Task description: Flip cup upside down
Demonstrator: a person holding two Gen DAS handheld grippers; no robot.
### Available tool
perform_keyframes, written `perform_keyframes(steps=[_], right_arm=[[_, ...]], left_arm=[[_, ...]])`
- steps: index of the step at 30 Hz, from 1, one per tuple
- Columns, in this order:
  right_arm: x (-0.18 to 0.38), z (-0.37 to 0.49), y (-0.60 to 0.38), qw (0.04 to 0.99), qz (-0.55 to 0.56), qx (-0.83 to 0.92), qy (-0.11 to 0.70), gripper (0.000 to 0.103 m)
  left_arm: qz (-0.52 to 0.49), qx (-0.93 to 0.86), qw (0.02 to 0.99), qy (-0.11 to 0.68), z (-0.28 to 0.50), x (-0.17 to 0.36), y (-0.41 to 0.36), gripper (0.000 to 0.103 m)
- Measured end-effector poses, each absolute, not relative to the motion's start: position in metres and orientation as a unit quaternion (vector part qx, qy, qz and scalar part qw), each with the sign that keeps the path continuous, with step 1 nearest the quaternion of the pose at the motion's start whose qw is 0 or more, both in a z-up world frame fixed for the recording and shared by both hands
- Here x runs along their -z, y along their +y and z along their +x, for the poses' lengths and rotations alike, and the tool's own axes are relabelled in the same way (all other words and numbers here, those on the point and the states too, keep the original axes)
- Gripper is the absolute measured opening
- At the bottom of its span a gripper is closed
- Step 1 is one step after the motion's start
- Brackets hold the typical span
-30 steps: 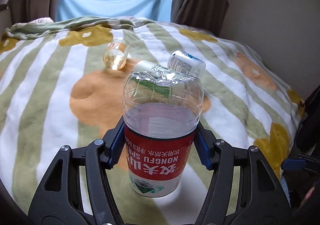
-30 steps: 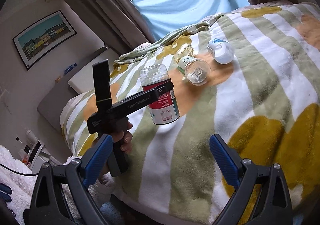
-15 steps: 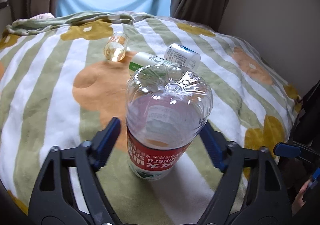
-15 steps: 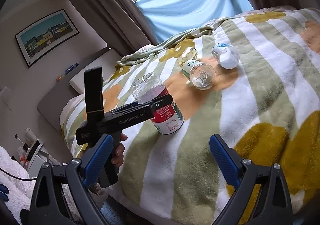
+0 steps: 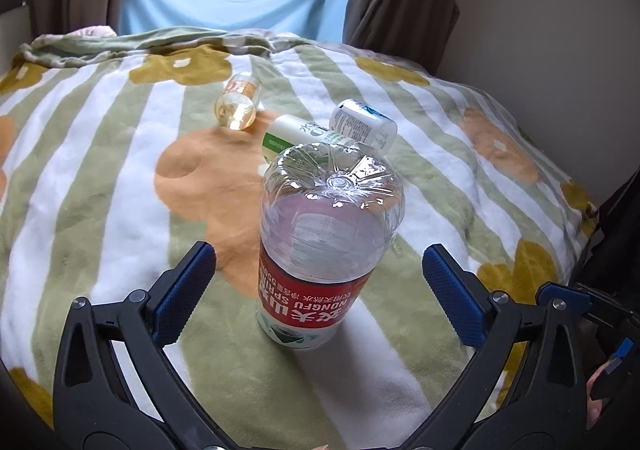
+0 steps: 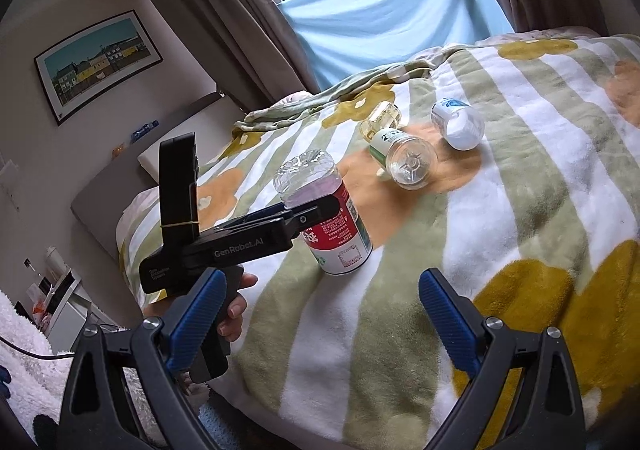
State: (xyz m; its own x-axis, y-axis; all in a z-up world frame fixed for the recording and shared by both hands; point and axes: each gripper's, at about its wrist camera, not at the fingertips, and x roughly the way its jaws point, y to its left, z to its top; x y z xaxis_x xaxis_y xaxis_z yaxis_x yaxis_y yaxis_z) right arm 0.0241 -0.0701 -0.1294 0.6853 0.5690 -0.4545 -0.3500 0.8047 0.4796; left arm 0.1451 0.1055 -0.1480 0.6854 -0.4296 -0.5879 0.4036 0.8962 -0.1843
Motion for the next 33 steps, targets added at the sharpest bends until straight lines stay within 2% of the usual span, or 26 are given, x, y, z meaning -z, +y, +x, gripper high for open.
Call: perform_keyframes(steps=[5,9,17,23,24,25,33], right_arm=[[0.108,0.022,-0.060,0.908,0.163,-0.257,0.289,0.097],[0.072,0.018,-0.048,0.922,0.135,-0.260,0.255,0.097],[0.004,0.000,-0.021,0.969,0.069,-0.181,0.152,0.097],[-0.004,-0.016,-0.004,0.989,0.030,-0.093,0.109,0.097],[-0.003,-0.018,-0.002,0.991,0.019,-0.079,0.106,0.098],[-0.002,-0.019,0.002,0.992,0.006,-0.067,0.104,0.103],[0.001,-0.021,0.003,0.994,-0.016,-0.034,0.101,0.103]], left_arm=[[-0.024,0.206,0.927,0.313,0.125,0.123,0.128,0.103],[-0.042,0.183,0.939,0.288,0.099,0.081,0.158,0.103],[-0.021,0.128,0.975,0.182,0.033,0.002,0.202,0.103],[-0.034,0.093,0.983,0.153,0.001,-0.003,0.229,0.103],[-0.037,0.090,0.984,0.150,-0.002,-0.003,0.232,0.103],[-0.040,0.088,0.984,0.148,-0.003,-0.002,0.234,0.103],[-0.029,0.080,0.986,0.145,-0.007,0.006,0.232,0.103]])
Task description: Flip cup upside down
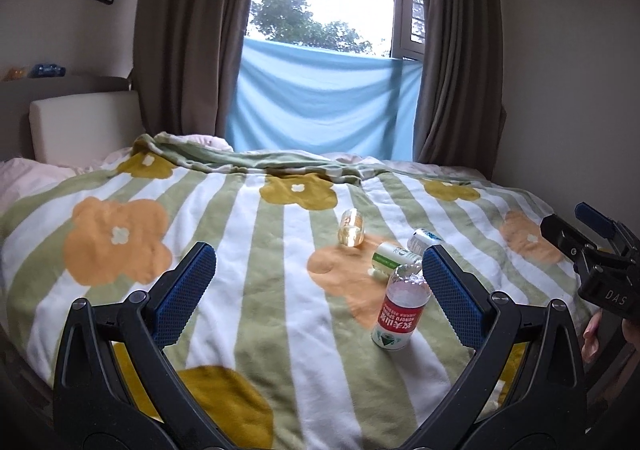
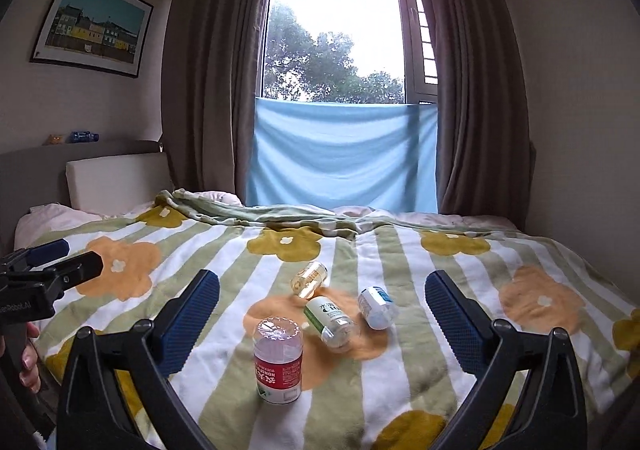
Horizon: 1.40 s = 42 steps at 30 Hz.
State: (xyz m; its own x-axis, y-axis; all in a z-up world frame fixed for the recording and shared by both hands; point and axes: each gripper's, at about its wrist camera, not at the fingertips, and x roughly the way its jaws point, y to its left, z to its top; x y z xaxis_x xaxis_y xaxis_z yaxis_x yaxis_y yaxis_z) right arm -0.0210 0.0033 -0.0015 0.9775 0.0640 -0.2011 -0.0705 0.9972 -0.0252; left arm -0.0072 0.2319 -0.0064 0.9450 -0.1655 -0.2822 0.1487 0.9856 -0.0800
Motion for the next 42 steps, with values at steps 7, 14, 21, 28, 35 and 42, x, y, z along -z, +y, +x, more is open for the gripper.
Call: perform_keyframes(steps=[7,14,21,28,35,42], right_arm=[[0.0037,-0.0230,0.0024,0.994,-0.011,-0.021,0.108,0.103],[0.0041,-0.0249,0.0001,0.993,-0.007,-0.011,0.114,0.103],[0.0048,-0.0265,0.0013,0.993,-0.005,-0.006,0.119,0.103],[0.0057,-0.0265,0.0021,0.992,-0.005,-0.003,0.122,0.103],[0.0054,-0.0259,0.0014,0.992,-0.004,-0.002,0.123,0.103],[0.0053,-0.0259,0.0013,0.992,-0.004,-0.001,0.123,0.103]], left_arm=[[-0.027,0.074,0.987,0.139,-0.0079,0.0051,0.2313,0.103],[-0.026,0.074,0.987,0.139,-0.0085,0.0054,0.2302,0.103],[-0.020,0.072,0.988,0.136,-0.0087,0.0064,0.2280,0.103],[-0.016,0.071,0.988,0.133,-0.0107,0.0076,0.2274,0.103],[-0.010,0.071,0.989,0.131,-0.0118,0.0089,0.2260,0.103],[-0.010,0.073,0.989,0.131,-0.0114,0.0083,0.2240,0.103]])
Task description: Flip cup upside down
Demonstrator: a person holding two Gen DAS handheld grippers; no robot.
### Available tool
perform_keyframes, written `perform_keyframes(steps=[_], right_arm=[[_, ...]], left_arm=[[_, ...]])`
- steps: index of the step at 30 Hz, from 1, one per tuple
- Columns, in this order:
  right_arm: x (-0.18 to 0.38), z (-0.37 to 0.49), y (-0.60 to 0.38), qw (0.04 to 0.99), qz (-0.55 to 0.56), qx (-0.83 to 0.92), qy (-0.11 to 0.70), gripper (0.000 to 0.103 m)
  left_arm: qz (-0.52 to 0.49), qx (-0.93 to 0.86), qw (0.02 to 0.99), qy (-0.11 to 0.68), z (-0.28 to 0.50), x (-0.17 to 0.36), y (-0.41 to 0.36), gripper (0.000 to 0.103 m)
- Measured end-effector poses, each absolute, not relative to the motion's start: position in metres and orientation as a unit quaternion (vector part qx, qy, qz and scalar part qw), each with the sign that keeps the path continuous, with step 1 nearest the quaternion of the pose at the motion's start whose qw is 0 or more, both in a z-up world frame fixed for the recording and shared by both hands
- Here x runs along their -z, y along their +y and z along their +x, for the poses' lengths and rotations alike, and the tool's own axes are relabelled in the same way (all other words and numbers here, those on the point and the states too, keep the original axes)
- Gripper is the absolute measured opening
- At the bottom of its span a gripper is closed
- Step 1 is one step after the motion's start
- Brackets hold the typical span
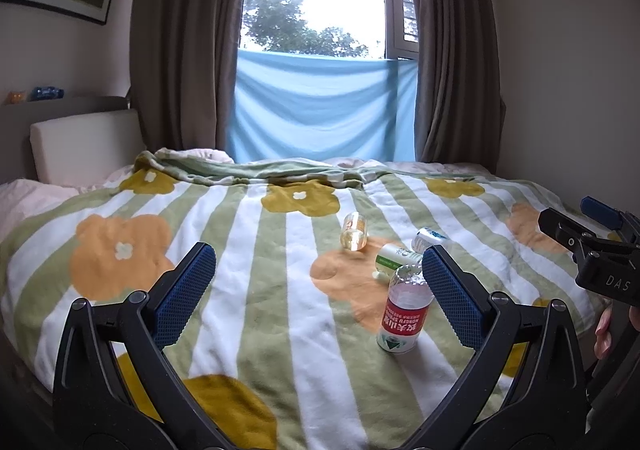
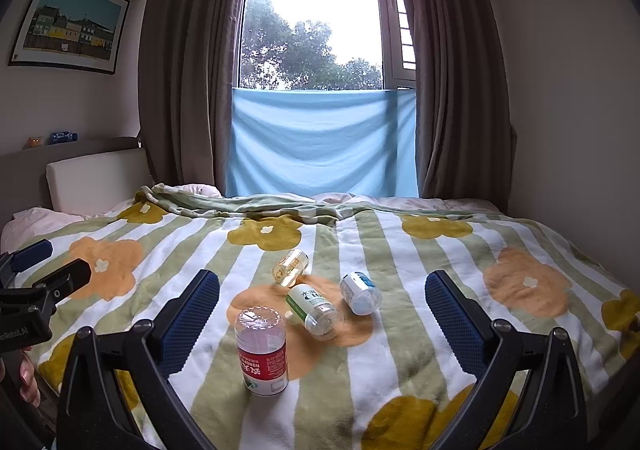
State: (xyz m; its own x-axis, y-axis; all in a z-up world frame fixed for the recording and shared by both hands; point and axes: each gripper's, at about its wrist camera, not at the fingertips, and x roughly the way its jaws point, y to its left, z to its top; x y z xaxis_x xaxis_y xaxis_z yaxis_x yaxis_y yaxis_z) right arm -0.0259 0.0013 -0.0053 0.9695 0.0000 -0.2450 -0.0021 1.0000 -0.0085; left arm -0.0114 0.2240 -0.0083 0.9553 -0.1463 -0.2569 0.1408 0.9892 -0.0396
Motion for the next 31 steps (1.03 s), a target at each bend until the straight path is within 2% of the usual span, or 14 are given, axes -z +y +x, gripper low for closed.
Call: perform_keyframes(steps=[31], right_arm=[[0.0092,-0.0259,-0.0038,0.992,-0.003,0.000,0.130,0.103]], left_arm=[[0.008,0.059,0.992,0.107,-0.0177,0.0086,0.2185,0.103]])
